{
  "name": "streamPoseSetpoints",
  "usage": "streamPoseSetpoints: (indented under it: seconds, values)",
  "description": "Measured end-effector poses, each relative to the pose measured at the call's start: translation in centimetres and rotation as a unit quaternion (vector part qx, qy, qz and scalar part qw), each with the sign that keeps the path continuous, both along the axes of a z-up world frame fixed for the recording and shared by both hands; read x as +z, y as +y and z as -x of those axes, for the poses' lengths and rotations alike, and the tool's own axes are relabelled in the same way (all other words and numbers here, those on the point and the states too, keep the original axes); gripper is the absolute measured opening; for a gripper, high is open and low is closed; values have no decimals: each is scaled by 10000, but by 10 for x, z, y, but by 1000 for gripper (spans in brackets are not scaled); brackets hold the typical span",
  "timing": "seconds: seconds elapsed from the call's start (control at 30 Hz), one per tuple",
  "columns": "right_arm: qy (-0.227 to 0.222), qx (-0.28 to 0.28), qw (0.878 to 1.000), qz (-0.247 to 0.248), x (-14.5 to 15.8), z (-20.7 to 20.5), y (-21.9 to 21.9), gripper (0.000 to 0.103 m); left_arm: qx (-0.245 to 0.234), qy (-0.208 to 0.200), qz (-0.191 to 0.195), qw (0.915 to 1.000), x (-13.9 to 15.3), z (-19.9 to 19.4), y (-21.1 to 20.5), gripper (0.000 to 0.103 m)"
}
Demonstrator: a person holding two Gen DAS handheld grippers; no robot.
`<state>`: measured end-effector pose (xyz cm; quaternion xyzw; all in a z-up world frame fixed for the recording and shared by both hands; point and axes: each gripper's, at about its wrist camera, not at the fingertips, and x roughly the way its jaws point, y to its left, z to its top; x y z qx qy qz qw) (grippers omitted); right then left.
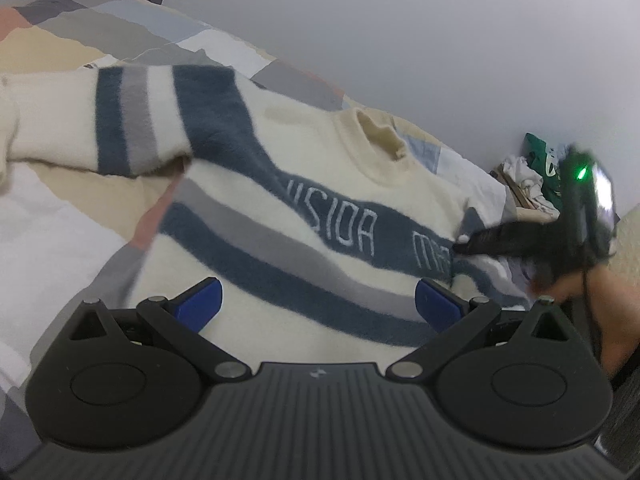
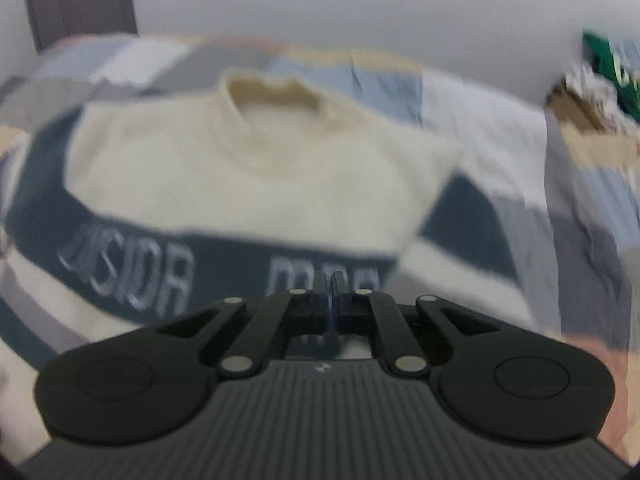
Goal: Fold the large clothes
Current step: 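Pinch the folded sleeve near the collar with the right gripper and release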
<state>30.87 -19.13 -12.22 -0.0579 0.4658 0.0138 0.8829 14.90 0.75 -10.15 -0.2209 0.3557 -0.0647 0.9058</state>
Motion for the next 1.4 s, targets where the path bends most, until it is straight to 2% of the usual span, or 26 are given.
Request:
streamPoseSetpoints:
  seconds: [0.03,0.07,0.17,0.33,0.4,0.43,0.47,0.57,0.73,0.83,0.9,0.93,1.0,1.03,1.07,1.23,1.4]
  values:
    - [165,-60,9998,12,-7,2,-3,30,-4,-4,-8,10000,0,0,-1,103]
    - [274,-71,9996,33,-13,3,-4,42,-6,-1,-15,10000,-1,0,-1,103]
    - [329,3,9989,342,-24,13,-4,42,-11,42,28,10000,-3,0,0,103]
    - [499,57,9970,587,-35,30,-1,40,23,66,140,9999,-3,-1,4,103]
    - [543,188,9962,657,-39,37,2,26,29,63,159,9998,-3,-1,4,103]
    - [549,296,9956,696,-42,39,3,13,36,68,161,9998,-3,-1,5,103]
    - [514,271,9957,716,-42,40,3,9,43,73,165,9998,-3,-1,5,103]
    - [238,400,9971,600,-27,38,8,8,54,44,173,9998,-2,1,5,103]
    - [-454,330,9984,33,20,12,10,8,84,1,153,9998,-1,1,7,103]
    - [-638,199,9978,-38,25,-8,7,11,106,-34,131,9999,-1,1,9,103]
    - [-597,180,9980,-127,18,-14,3,12,128,-49,107,9998,-1,1,10,103]
    - [-545,209,9982,-164,15,-12,4,15,147,-52,99,9998,-1,1,11,103]
    - [-588,308,9974,-288,10,-4,2,36,172,-67,97,9998,0,0,12,103]
    - [-626,410,9965,-383,9,2,2,55,181,-79,81,9998,0,0,12,103]
    - [-693,482,9954,-446,9,11,1,65,192,-95,45,9998,1,0,12,103]
    - [-994,957,9881,-686,10,65,2,65,247,-263,-343,9988,7,2,8,103]
    - [-911,1202,9802,-1285,-9,107,0,65,330,-384,-786,9956,11,7,2,103]
